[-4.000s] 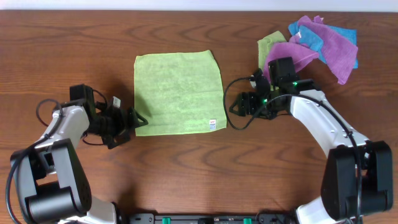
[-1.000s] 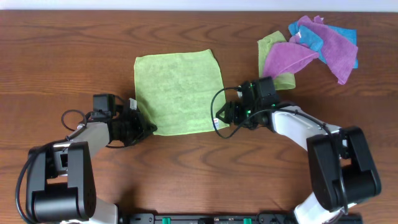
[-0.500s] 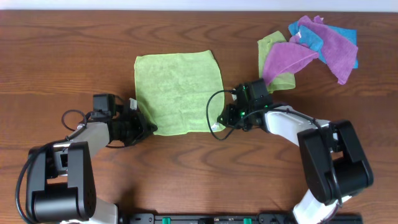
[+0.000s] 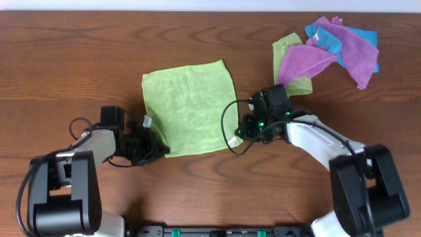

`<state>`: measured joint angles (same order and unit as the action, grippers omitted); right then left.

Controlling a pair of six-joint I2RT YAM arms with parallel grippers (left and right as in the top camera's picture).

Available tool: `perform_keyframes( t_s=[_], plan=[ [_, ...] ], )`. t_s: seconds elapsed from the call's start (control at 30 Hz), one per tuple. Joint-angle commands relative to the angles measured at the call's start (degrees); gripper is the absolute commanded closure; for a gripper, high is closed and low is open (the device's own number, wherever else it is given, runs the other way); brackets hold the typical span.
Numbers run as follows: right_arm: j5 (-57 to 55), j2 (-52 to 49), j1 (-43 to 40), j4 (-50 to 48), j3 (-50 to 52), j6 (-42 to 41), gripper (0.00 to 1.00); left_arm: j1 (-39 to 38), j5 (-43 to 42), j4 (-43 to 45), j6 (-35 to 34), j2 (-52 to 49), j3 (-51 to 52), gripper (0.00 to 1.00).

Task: Fold the cloth
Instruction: 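Grasp the near edge corners of the green cloth with both grippers, then lift the near edge and fold it away over the cloth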

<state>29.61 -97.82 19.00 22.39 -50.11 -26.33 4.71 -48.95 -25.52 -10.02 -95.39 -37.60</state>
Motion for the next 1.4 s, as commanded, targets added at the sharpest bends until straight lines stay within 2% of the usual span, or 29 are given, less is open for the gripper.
perform_keyframes(
  t_s=[0.0, 0.3, 0.4, 0.53, 0.67, 0.87, 1.2, 1.37],
  plan=[
    [-0.9, 2.5, 0.5, 2.4, 0.4, 3.1, 0.98, -0.2, 0.5, -3.2, 5.2, 3.2, 0.3, 0.94],
    [-1.3, 8.0, 1.7, 13.1, 0.4, 5.1, 0.98, -0.1, 3.0, -16.1, 8.8, 12.9, 0.3, 0.94],
    [-3.2, 10.8, 2.4, 15.7, 0.4, 5.2, 0.98, -0.1, 3.1, -18.1, 8.7, 16.2, 0.3, 0.94],
    [-4.7, 15.4, 2.4, 15.5, 0.4, 5.2, 0.99, -0.1, 3.1, -18.1, 4.9, 20.9, 0.1, 0.94],
    [-5.9, 16.9, 2.4, 11.7, 0.4, 5.2, 0.99, -0.1, 4.6, -16.2, -0.5, 23.4, -0.9, 0.94],
    [-7.6, 15.6, 2.5, 1.4, 0.4, 4.9, 0.99, -0.2, 5.9, -7.8, -7.9, 23.9, -1.3, 0.94],
    [-8.6, 7.9, 2.5, -12.8, 0.4, 4.1, 0.99, -0.3, 11.5, 2.4, -14.0, 23.7, -1.3, 0.94],
    [-8.9, 4.2, 2.5, -19.1, 0.4, 4.0, 0.99, -0.3, 13.6, 7.7, -14.9, 21.1, -1.3, 0.94]
  ],
)
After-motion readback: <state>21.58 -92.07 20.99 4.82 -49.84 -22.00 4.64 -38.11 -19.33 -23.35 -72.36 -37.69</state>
